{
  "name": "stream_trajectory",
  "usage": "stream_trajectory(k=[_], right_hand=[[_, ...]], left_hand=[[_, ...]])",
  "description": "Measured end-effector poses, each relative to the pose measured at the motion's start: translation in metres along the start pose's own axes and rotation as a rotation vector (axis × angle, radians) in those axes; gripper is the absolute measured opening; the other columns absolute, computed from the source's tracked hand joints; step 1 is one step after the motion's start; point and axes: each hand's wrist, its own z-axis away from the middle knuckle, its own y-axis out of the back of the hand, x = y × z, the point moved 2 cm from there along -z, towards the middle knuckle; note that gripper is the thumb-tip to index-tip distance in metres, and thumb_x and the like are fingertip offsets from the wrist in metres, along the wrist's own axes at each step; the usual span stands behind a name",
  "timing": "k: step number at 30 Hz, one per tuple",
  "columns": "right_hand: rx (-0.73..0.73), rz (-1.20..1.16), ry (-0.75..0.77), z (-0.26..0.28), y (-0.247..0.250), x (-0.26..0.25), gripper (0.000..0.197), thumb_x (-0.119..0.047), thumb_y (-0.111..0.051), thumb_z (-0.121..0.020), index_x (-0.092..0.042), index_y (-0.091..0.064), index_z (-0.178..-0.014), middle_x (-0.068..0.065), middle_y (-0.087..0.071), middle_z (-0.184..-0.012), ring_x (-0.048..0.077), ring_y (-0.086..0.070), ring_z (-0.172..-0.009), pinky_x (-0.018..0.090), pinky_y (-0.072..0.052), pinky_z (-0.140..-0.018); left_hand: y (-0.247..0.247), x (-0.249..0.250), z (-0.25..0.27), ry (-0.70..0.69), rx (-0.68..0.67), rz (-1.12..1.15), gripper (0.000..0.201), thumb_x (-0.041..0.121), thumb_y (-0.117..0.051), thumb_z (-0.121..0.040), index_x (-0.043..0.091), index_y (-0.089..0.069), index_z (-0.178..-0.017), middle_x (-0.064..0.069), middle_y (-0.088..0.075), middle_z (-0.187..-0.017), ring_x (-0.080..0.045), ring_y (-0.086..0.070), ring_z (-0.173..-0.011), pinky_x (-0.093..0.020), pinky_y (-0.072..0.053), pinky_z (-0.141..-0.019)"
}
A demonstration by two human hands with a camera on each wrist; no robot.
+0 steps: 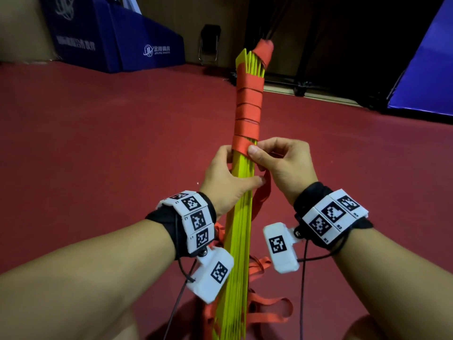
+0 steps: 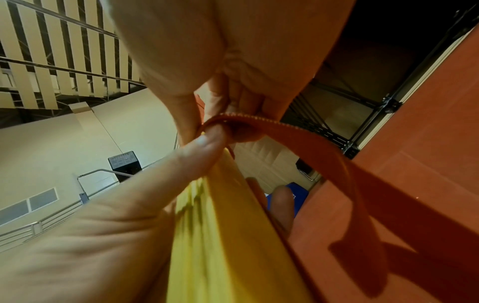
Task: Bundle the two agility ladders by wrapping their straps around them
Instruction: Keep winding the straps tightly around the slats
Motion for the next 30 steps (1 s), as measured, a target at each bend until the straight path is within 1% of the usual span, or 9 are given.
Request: stream_trajectory(k=[2, 6, 11, 13, 16, 21, 23, 26, 30], right_hand=[[-0.006, -0.001, -0.005, 0.0, 0.0, 0.0, 0.014, -0.011, -0.079, -0.084, -0.001, -0.07, -0.079, 0.0, -0.065, -0.064, 0.007, -0.055, -0.054, 0.021, -0.046, -0.055], [-0.048, 0.065, -0.015, -0.002, 0.003, 0.004, 0.021, -0.017, -0.078, -0.086, -0.01, -0.065, -0.072, -0.011, -0.06, -0.056, 0.002, -0.05, -0.051, 0.017, -0.041, -0.053], [-0.195, 0.118, -0.017, -0.004, 0.011, 0.008, 0.022, -0.013, -0.065, -0.096, -0.013, -0.061, -0.075, -0.007, -0.055, -0.062, 0.003, -0.045, -0.056, 0.018, -0.038, -0.058], [-0.252, 0.168, -0.04, -0.005, 0.014, 0.01, 0.024, -0.012, -0.062, -0.098, -0.014, -0.061, -0.075, -0.009, -0.055, -0.062, 0.004, -0.045, -0.058, 0.019, -0.037, -0.06], [-0.307, 0.259, -0.065, -0.005, 0.019, 0.011, 0.026, -0.012, -0.059, -0.1, -0.016, -0.062, -0.075, -0.007, -0.052, -0.064, 0.005, -0.043, -0.06, 0.02, -0.035, -0.061], [-0.27, 0.254, -0.058, -0.005, 0.02, 0.013, 0.026, -0.007, -0.058, -0.099, -0.019, -0.063, -0.076, -0.012, -0.048, -0.063, 0.003, -0.042, -0.06, 0.017, -0.035, -0.06], [-0.268, 0.261, -0.058, -0.006, 0.019, 0.016, 0.025, -0.008, -0.059, -0.099, -0.019, -0.063, -0.077, -0.01, -0.05, -0.065, 0.007, -0.045, -0.064, 0.023, -0.038, -0.066], [-0.254, 0.226, -0.078, -0.007, 0.021, 0.02, 0.022, -0.008, -0.059, -0.099, -0.017, -0.061, -0.079, 0.001, -0.052, -0.072, 0.019, -0.048, -0.073, 0.036, -0.041, -0.072], [-0.349, 0.18, -0.077, -0.006, 0.021, 0.016, 0.022, -0.005, -0.055, -0.1, -0.014, -0.061, -0.081, 0.007, -0.054, -0.076, 0.019, -0.049, -0.074, 0.029, -0.038, -0.071]], left_hand=[[0.002, -0.003, -0.003, -0.012, 0.016, -0.001, 0.065, 0.041, -0.088, -0.047, 0.033, -0.064, -0.107, 0.008, -0.07, -0.105, -0.028, -0.071, -0.099, -0.055, -0.058, -0.087], [0.004, -0.001, -0.004, -0.051, 0.025, -0.01, 0.054, 0.024, -0.085, -0.059, 0.022, -0.073, -0.111, 0.003, -0.075, -0.102, -0.01, -0.07, -0.092, -0.04, -0.058, -0.087], [0.006, 0.003, -0.001, -0.087, 0.002, -0.024, 0.039, 0.025, -0.078, -0.068, 0.028, -0.074, -0.107, 0.008, -0.077, -0.095, -0.009, -0.07, -0.094, -0.044, -0.057, -0.093], [0.006, 0.003, -0.001, -0.091, 0.01, -0.016, 0.031, 0.026, -0.075, -0.071, 0.027, -0.074, -0.102, 0.003, -0.077, -0.094, -0.017, -0.071, -0.093, -0.05, -0.056, -0.094], [0.007, 0.0, -0.003, -0.095, 0.032, 0.028, 0.022, 0.029, -0.072, -0.073, 0.02, -0.073, -0.093, -0.016, -0.074, -0.09, -0.035, -0.07, -0.083, -0.06, -0.056, -0.083], [0.008, -0.002, -0.006, -0.037, 0.014, 0.118, 0.032, 0.039, -0.07, -0.068, 0.02, -0.075, -0.094, -0.026, -0.072, -0.092, -0.03, -0.065, -0.078, -0.064, -0.054, -0.079], [0.008, 0.0, -0.004, -0.01, -0.024, 0.157, 0.027, 0.035, -0.073, -0.069, 0.023, -0.076, -0.093, -0.02, -0.072, -0.09, -0.03, -0.064, -0.079, -0.059, -0.056, -0.08], [0.006, 0.002, -0.003, 0.028, -0.079, 0.232, 0.013, 0.017, -0.072, -0.08, 0.022, -0.077, -0.09, -0.015, -0.068, -0.084, -0.027, -0.061, -0.076, -0.041, -0.054, -0.072], [0.009, 0.002, -0.005, 0.064, -0.099, 0.292, 0.013, 0.002, -0.063, -0.093, 0.009, -0.072, -0.098, -0.019, -0.061, -0.085, -0.027, -0.056, -0.074, -0.033, -0.05, -0.064]])
